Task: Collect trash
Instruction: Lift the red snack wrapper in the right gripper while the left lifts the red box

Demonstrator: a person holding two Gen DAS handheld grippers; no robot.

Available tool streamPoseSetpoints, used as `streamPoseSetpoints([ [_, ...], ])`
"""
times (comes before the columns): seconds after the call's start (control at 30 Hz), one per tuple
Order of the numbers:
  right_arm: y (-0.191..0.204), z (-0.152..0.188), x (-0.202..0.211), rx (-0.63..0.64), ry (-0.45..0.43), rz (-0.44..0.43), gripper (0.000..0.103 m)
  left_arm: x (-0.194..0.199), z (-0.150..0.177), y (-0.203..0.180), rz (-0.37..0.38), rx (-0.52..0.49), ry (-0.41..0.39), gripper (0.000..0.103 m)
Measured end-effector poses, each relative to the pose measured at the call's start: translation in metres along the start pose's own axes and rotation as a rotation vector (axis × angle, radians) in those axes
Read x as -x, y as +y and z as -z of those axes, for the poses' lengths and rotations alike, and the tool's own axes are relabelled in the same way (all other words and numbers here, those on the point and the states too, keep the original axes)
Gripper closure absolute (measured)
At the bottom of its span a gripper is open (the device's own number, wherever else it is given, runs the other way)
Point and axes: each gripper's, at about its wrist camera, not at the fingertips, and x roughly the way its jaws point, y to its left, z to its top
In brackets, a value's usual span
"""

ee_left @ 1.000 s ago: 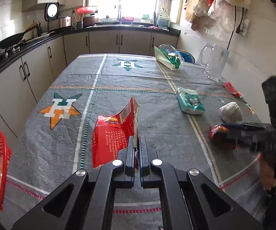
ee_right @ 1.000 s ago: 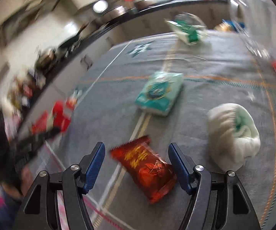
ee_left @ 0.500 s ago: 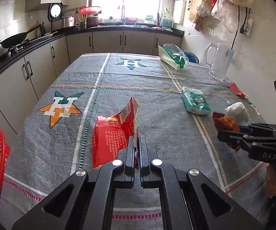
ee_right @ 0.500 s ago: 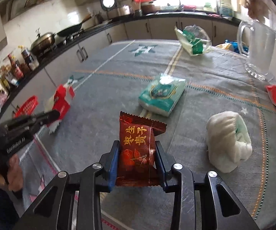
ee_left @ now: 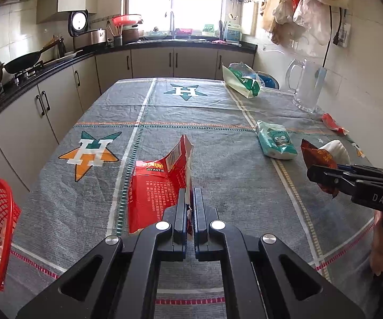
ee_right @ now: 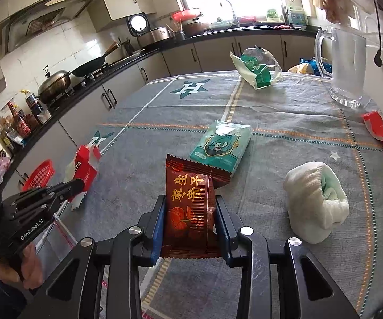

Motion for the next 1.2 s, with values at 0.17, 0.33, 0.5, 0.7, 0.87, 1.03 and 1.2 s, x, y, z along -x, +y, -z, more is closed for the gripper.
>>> streamPoseSetpoints([
  [0.17, 0.0007, -0.0009, 0.0008, 0.002, -0.009, -0.001, 0.065, 0.0011, 0.0002, 0.0002, -0.001, 0.001, -0.004, 0.1],
  [0.33, 0.0006, -0.0014, 0.0026, 0.003, -0.017, 0.001, 0.065, 0.0009, 0.0002, -0.0002, -0.005, -0.001, -0.002, 0.1],
  [0.5, 0.0001, -0.0021, 0.0028, 0.005, -0.019, 0.002, 0.065, 0.0023, 0.0003, 0.0004, -0.006, -0.002, -0.006, 0.1],
  [0.7, -0.0009, -0.0019, 0.0035, 0.008, -0.024, 0.005, 0.065, 0.003, 0.0005, 0.0, -0.009, -0.006, -0.013, 0.1],
  [0.87, -0.0008, -0.0039, 0.0048, 0.012, -0.032, 0.009, 0.065, 0.0037, 0.0005, 0.0001, -0.011, -0.006, -0.02, 0.1],
  [1.03, -0.0003, -0.0045, 0.006, 0.015, -0.039, 0.01, 0.065, 0.0049, 0.0008, -0.0003, -0.013, -0.007, -0.026, 0.1],
  [1.2, 0.0037, -0.0036, 0.0073, 0.024, -0.047, 0.017, 0.065, 0.0064, -0.0002, 0.0002, -0.011, -0.004, -0.031, 0.1],
])
